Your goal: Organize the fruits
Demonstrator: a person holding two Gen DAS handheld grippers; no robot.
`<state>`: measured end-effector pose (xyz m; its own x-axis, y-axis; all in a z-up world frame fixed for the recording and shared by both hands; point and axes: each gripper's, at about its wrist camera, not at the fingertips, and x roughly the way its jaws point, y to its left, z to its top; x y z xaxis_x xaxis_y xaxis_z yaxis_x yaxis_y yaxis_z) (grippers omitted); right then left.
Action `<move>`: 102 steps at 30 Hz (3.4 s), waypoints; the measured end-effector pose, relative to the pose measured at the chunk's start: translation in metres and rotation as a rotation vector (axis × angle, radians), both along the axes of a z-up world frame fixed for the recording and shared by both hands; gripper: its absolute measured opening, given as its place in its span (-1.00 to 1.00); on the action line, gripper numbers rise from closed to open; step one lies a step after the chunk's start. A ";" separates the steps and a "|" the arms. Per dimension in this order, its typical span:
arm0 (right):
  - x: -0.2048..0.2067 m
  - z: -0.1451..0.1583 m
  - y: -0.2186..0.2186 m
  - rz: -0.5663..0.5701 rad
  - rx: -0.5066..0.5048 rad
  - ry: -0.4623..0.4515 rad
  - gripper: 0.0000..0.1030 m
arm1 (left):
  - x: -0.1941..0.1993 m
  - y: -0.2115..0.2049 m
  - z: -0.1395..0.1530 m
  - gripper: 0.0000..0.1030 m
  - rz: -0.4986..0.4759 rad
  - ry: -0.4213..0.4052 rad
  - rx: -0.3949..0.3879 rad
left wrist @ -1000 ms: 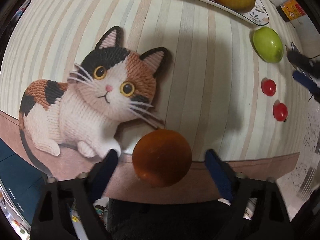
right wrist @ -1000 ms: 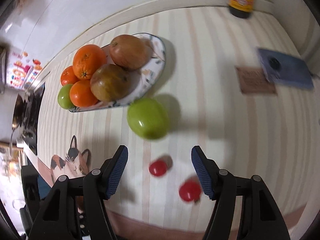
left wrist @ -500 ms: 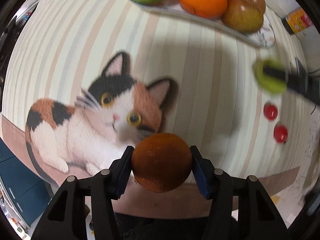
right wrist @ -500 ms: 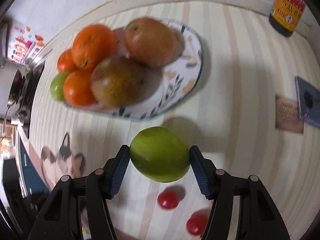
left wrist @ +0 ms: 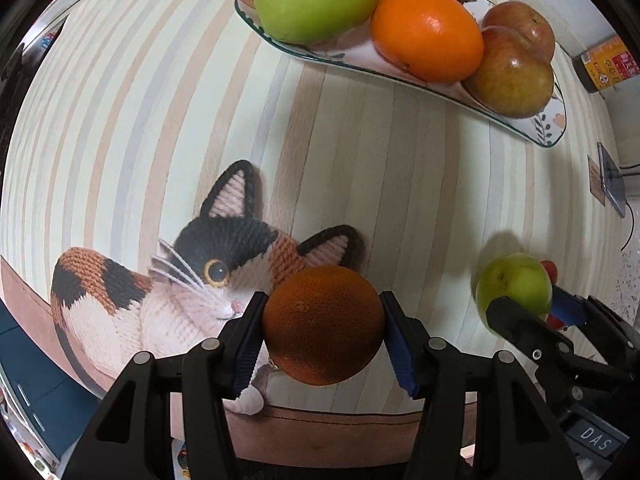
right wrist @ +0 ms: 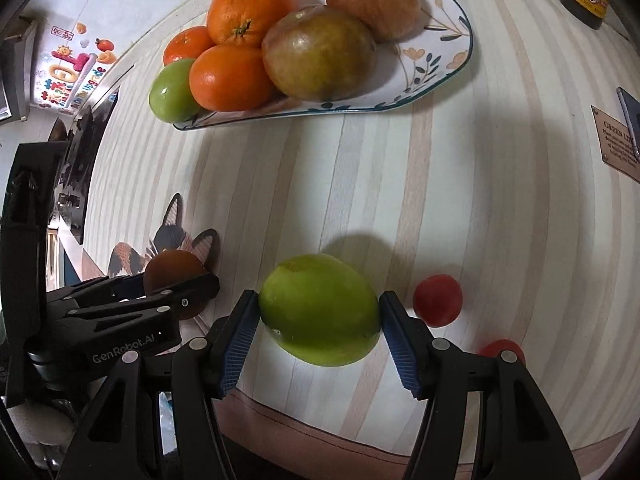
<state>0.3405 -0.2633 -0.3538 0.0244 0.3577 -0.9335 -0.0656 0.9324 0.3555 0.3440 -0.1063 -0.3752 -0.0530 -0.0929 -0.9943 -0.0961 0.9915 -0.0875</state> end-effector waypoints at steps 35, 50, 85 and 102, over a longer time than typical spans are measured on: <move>0.123 0.028 -0.070 -0.252 0.020 -0.139 0.24 | 0.184 -0.073 0.101 0.03 -0.205 -0.107 -0.080; 0.128 0.027 -0.071 -0.259 0.095 -0.125 0.58 | 0.187 -0.093 0.081 0.66 -0.278 -0.078 0.025; -0.031 0.227 -0.013 -0.213 -0.242 -0.430 0.93 | -0.025 0.017 0.249 0.69 -0.115 -0.538 0.070; -0.104 0.316 0.001 -0.235 -0.229 -0.532 0.93 | -0.081 0.018 0.306 0.69 -0.184 -0.624 0.046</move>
<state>0.2369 -0.2625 -0.0381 0.5612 0.0785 -0.8240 0.0374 0.9921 0.1200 0.2630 -0.0879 -0.0688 0.5246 -0.0938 -0.8462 0.1308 0.9910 -0.0288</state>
